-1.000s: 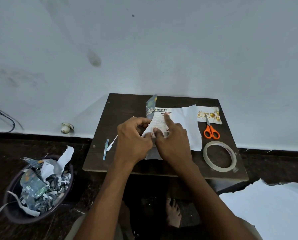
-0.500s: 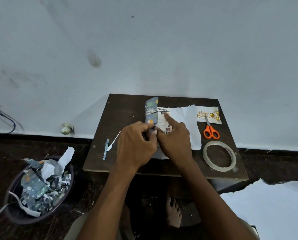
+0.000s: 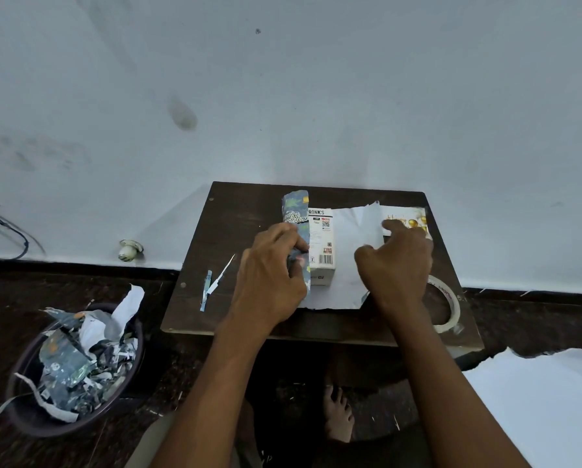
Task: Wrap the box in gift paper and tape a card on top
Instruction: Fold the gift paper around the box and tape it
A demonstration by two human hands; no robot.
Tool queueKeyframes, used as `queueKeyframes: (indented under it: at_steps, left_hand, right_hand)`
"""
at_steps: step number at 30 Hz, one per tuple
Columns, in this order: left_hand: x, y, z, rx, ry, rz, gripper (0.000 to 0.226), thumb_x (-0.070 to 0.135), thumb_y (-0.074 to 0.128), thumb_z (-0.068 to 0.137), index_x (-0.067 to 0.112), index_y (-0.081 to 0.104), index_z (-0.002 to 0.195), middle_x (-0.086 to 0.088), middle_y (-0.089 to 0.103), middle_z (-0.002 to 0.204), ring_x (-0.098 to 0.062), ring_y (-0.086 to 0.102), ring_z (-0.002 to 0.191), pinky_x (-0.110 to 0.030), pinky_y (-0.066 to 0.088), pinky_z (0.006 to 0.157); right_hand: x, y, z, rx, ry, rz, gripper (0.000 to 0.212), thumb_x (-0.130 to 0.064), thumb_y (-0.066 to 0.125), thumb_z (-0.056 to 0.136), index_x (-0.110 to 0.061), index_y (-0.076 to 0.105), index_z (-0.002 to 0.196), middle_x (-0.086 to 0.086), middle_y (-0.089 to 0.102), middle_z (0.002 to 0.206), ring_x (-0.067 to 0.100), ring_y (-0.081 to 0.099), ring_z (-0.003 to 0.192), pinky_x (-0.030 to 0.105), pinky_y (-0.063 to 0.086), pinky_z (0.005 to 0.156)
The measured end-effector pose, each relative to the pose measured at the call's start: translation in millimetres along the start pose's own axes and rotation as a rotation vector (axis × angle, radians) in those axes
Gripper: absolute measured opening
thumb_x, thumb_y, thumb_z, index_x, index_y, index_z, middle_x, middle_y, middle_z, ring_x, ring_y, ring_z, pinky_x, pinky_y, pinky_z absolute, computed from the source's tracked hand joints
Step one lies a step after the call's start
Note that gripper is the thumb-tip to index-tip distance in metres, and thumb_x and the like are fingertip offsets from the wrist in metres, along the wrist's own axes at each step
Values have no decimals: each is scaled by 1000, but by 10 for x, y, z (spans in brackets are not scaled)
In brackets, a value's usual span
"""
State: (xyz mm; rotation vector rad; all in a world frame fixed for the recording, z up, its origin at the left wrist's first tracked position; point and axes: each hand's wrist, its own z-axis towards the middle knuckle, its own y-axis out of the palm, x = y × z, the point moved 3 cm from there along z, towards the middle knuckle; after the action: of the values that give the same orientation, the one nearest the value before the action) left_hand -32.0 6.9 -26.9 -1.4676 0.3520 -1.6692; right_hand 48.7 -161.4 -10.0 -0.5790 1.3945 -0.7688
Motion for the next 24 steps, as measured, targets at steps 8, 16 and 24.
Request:
queueKeyframes:
  at_steps: [8, 16, 24]
  left_hand:
    - [-48, 37, -1, -18, -18, 20, 44, 13, 76, 87, 22, 67, 130, 7, 52, 146, -14, 46, 133, -49, 51, 102]
    - [28, 47, 3, -26, 15, 43, 50, 24, 80, 86, 18, 66, 134, 6, 48, 148, -13, 39, 133, -38, 47, 107]
    - [30, 47, 7, -11, 34, -4, 45, 15, 79, 85, 13, 69, 129, 1, 51, 143, -16, 43, 125, -25, 45, 98]
  right_hand:
    - [141, 98, 64, -213, 92, 22, 14, -8, 67, 79, -3, 54, 82, 9, 59, 76, 22, 54, 65, 26, 37, 54]
    - [-124, 30, -55, -113, -158, 346, 22, -2, 69, 86, -7, 79, 105, 2, 77, 91, -11, 63, 64, 6, 46, 54]
    - [-267, 187, -176, -64, -299, 290, 30, -23, 77, 84, -13, 77, 113, 2, 68, 95, 3, 63, 78, 8, 48, 68]
